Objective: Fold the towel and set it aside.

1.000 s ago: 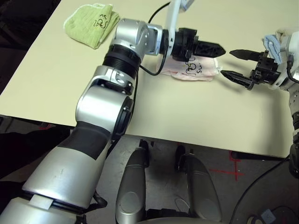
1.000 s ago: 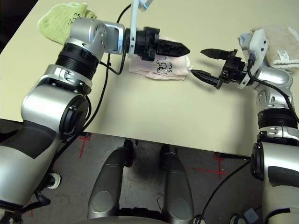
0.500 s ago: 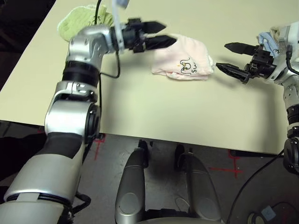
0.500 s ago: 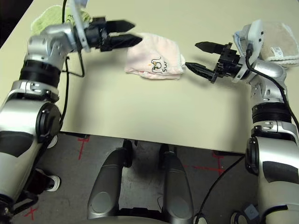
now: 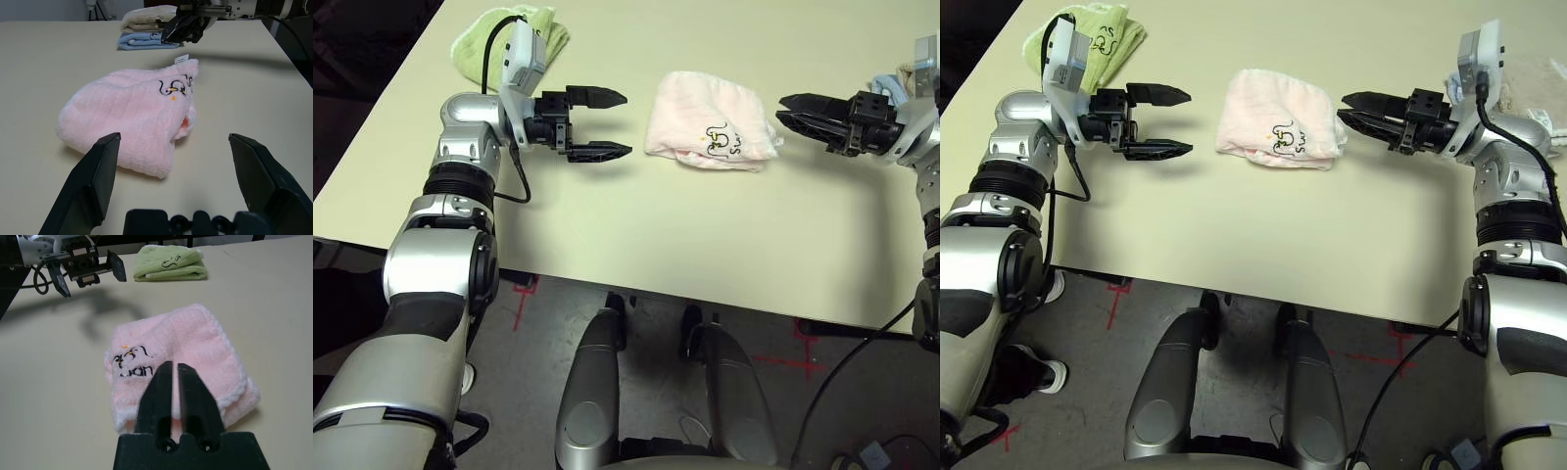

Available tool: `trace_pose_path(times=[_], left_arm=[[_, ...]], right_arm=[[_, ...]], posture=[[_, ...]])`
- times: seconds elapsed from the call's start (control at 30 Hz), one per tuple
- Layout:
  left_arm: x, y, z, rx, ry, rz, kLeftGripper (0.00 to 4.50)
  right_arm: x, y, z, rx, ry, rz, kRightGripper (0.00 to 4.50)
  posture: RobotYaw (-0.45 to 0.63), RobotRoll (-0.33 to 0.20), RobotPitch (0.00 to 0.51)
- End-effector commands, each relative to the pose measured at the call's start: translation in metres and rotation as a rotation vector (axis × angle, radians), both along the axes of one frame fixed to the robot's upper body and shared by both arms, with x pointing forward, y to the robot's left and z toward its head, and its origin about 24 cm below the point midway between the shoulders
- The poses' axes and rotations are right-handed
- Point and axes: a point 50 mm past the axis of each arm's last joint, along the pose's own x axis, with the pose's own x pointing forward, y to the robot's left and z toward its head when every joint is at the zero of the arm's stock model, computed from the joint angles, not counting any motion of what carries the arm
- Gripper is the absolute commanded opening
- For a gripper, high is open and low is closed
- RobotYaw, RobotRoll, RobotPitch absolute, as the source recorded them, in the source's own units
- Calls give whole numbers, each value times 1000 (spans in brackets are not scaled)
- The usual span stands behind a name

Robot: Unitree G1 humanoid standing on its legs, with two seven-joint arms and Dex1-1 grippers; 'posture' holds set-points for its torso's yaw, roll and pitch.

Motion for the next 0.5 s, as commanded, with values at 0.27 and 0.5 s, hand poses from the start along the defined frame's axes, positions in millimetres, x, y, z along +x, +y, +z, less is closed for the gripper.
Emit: trace_pose_path(times=[0.27, 0.5], left_arm=[[-1, -5, 0, 56, -86, -25, 4500], [1, -9, 7, 21, -48, -30, 2741]], right_arm=[[4, 7, -7, -26, -13, 42, 44], [4, 15, -8, -19, -23, 73, 0]], posture=[[86, 0, 365], [81, 0, 362]])
